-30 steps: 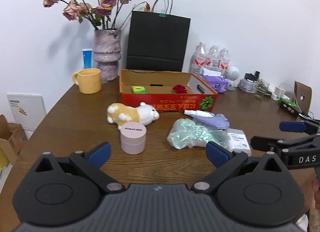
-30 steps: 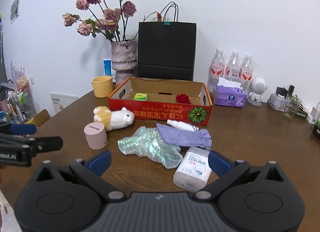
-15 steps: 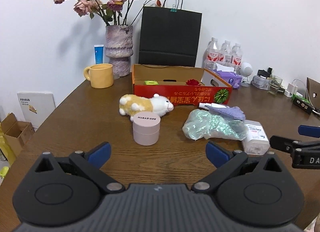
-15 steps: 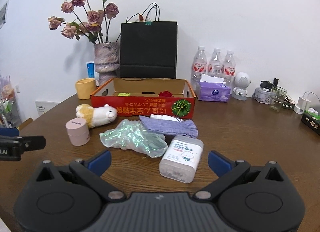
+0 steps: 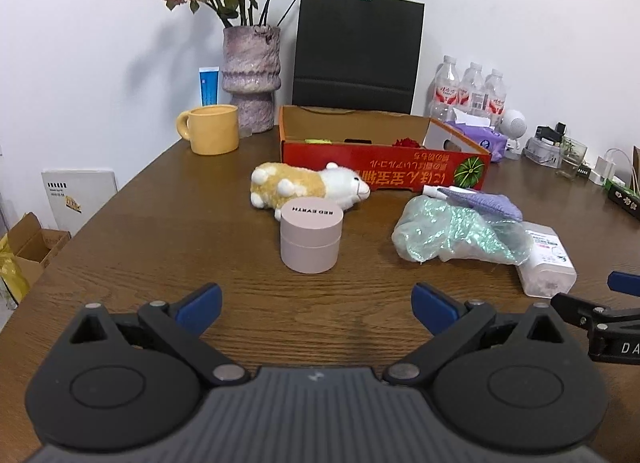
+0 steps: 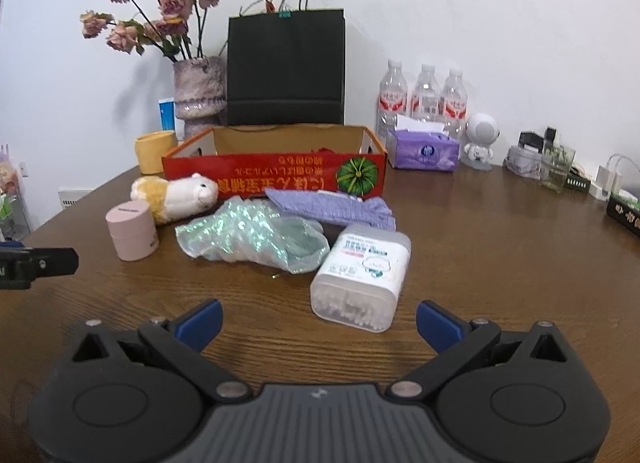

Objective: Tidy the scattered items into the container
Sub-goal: 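Move right tool toward white wipes tub while left tool approaches pink jar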

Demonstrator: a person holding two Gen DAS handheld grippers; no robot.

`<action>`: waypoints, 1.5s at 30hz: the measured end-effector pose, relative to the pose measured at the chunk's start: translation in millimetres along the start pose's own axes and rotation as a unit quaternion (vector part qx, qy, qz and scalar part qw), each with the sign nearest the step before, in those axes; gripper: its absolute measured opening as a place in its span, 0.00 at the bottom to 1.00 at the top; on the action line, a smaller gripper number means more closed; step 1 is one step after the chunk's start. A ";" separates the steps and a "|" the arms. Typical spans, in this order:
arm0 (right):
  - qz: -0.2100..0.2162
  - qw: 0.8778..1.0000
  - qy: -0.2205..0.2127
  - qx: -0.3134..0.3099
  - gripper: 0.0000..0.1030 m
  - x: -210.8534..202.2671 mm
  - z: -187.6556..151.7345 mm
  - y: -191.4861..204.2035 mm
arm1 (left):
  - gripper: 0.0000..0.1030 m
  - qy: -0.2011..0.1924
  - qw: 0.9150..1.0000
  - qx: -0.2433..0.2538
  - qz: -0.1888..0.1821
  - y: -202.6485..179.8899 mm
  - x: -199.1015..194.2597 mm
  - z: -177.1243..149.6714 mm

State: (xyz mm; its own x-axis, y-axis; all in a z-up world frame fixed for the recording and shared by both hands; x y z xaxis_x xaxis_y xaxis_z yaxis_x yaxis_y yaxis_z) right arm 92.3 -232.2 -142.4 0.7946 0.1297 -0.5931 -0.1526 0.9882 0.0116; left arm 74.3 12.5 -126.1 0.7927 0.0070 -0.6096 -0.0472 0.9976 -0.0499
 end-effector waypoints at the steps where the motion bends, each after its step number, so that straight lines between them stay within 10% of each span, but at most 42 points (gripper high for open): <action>1: -0.001 1.000 0.003 0.001 1.00 3.3 -0.8 -0.6 | 1.00 0.002 1.000 0.000 0.000 0.4 2.5 -0.3; 45: -0.066 0.996 0.051 0.041 0.92 93.7 21.7 -23.8 | 0.90 0.055 0.998 -0.022 0.029 3.4 127.6 37.3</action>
Point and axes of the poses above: each gripper's, at about its wrist camera, not at the fingertips, and x roughly the way its jaws point, y to its left, z to its top, the point moved 5 cm from there along x, roughly the way its jaws point, and after that the axes turned 5 degrees about y, right-handed, at the moved point
